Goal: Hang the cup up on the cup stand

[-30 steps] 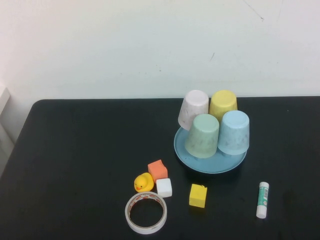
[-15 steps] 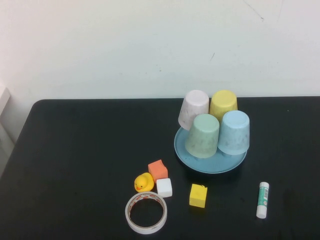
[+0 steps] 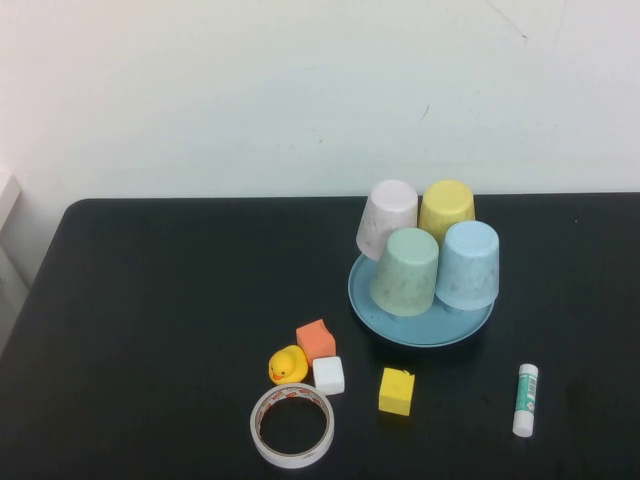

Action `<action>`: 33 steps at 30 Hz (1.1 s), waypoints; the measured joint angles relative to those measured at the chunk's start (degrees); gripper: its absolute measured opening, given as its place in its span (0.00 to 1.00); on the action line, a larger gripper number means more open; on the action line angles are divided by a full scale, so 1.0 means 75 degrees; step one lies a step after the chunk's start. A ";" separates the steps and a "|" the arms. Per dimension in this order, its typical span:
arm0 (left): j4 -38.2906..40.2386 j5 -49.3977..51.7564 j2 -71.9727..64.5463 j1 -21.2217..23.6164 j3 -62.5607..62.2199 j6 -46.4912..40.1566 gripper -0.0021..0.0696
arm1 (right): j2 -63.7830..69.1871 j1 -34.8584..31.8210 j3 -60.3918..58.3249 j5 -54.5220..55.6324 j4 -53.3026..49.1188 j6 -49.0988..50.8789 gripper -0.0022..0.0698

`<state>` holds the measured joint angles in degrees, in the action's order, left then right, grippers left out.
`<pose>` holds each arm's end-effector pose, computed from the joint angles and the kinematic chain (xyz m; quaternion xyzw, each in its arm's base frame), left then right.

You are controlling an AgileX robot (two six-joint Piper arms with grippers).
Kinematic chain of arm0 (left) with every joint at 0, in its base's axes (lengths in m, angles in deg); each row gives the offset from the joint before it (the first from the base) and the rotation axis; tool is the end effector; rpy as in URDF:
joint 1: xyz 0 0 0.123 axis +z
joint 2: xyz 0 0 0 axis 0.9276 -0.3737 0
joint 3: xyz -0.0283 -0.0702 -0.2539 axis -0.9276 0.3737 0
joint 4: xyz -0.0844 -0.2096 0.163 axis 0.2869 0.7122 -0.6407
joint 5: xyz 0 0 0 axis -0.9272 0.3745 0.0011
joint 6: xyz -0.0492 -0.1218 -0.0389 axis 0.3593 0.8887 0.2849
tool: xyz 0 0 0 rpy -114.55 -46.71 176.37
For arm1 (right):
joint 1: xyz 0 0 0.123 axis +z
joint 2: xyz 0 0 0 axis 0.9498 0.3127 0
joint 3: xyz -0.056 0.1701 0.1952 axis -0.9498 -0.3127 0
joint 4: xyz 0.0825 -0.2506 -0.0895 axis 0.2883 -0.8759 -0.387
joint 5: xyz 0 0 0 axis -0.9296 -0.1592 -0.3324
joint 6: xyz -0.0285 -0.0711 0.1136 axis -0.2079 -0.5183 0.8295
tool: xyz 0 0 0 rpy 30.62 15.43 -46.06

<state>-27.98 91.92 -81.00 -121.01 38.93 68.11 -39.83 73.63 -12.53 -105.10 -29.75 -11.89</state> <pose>0.1022 -0.0736 0.2449 0.2395 0.7368 -0.2041 0.5984 0.1455 -0.0021 0.1652 0.0367 0.7900 0.0169 0.6117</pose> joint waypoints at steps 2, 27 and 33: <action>0.0000 0.0000 0.0000 0.0000 0.0000 0.0000 0.03 | 0.0000 0.0000 0.0000 -0.0018 0.0012 0.0000 0.04; 0.0610 -0.0774 0.0000 0.2108 0.0340 -0.0707 0.03 | 0.0000 0.0000 0.0012 -0.0018 0.0017 0.0000 0.04; 0.2652 -0.1833 0.0017 0.5026 0.0935 -0.3132 0.03 | 0.0000 0.0000 0.0012 -0.0022 0.0031 0.0000 0.04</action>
<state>-8.09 78.17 -80.87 -83.31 45.94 44.61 -39.83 73.63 -12.44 -105.26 -29.52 -11.89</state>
